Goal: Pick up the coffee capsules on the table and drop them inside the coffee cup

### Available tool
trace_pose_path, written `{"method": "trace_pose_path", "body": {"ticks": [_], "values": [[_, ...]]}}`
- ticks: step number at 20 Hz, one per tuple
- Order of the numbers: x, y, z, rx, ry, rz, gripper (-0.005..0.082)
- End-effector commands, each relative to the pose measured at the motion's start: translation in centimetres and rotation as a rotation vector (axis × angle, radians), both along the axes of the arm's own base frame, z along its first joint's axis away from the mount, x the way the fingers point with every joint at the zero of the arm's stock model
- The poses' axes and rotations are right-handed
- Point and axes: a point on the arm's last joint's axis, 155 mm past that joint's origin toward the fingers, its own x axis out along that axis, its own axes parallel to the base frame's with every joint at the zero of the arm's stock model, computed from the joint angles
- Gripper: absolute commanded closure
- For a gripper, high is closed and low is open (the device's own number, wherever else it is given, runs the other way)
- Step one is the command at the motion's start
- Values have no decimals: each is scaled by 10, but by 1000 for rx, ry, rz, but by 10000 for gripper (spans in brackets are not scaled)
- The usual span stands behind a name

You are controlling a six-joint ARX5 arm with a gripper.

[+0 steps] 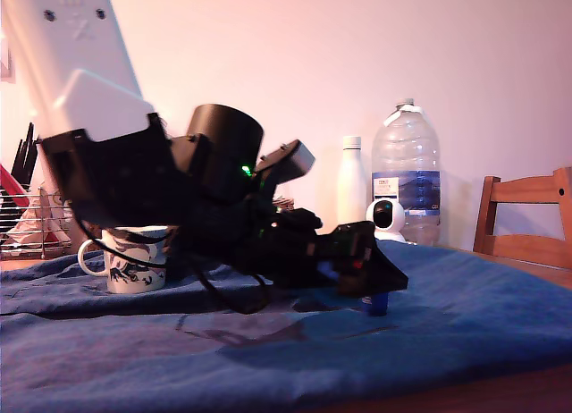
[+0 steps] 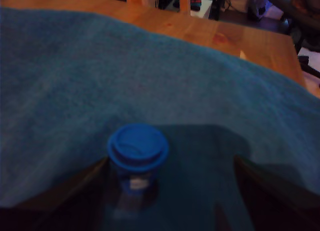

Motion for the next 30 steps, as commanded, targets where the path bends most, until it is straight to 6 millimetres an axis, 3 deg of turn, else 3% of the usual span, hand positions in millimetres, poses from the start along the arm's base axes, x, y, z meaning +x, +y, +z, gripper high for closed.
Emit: {"method": "trace_pose_path", "body": {"ticks": [1,8,17,20,23,30], "values": [[0,-4,-12,14,24,-4,59],[7,-11,-25,40,79,-11,59],[13,-10,-26,44,112,18,80],[18,-7,-28,56,108,46,257],[18,-7,-28,56,107,45,569],[18,-7,-28,55,106,45,604]]}}
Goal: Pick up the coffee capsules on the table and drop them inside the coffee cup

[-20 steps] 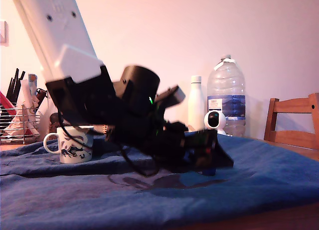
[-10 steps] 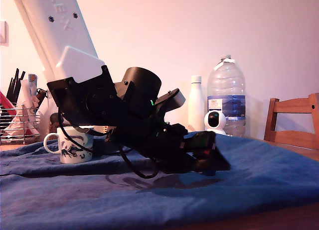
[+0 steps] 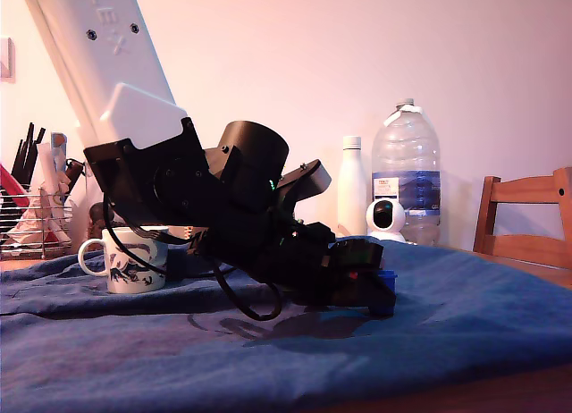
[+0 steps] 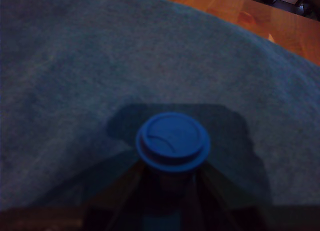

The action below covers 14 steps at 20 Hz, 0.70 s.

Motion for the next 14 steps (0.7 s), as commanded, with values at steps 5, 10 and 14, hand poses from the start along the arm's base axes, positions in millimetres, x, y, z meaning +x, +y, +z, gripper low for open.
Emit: {"method": "trace_pose_path", "body": {"ticks": [5,10,14], "values": [[2,-1,-3,-3,0,-1,604],[-8,-9,16,-47,-3,-68,604],[-16,-12,44,-79,-11,-112,607]]}}
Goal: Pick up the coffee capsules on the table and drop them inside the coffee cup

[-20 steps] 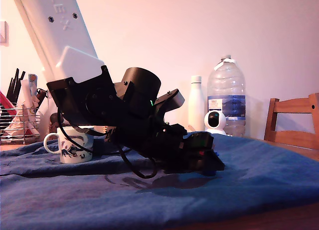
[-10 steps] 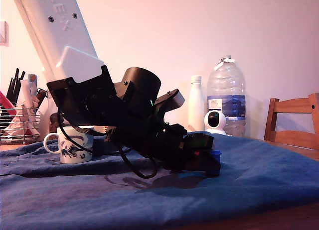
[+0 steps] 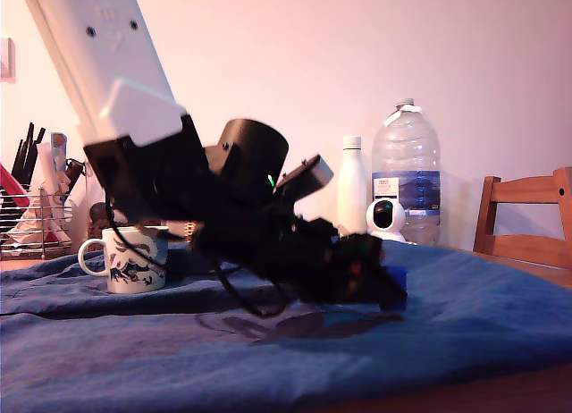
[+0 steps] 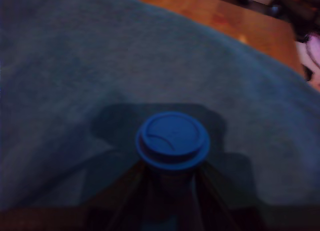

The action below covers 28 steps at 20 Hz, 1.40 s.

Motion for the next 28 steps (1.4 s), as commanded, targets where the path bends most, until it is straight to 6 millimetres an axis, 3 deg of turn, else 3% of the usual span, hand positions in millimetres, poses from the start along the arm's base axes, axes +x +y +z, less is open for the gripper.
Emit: {"method": "trace_pose_path", "body": {"ticks": [1,9,12,15,20,28], "values": [[1,-4,39,-51,-45,-17,607],[-14,10,109,-19,-152,-71,606],[-6,28,134,2,-178,-1,607],[11,55,146,66,-191,130,606],[33,100,150,144,-186,268,606],[57,167,125,179,-142,413,606]]}}
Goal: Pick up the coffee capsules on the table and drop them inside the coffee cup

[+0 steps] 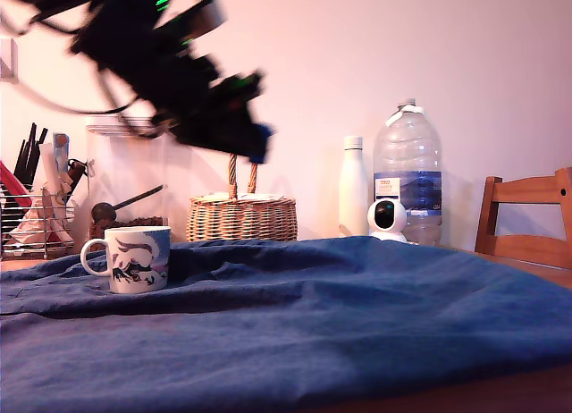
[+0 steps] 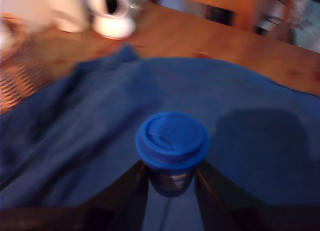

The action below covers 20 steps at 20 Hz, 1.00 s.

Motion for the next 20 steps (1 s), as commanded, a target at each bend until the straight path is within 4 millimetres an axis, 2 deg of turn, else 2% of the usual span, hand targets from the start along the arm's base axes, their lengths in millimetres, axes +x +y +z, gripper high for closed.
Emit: {"method": "trace_pose_path", "body": {"ticks": [1,6,12,16,20], "values": [[-3,18,-11,6,18,31,606],[10,79,-28,12,40,163,607],[24,149,-37,-1,35,319,606],[29,166,-33,-19,23,347,607],[30,167,-32,-19,19,347,606]]}}
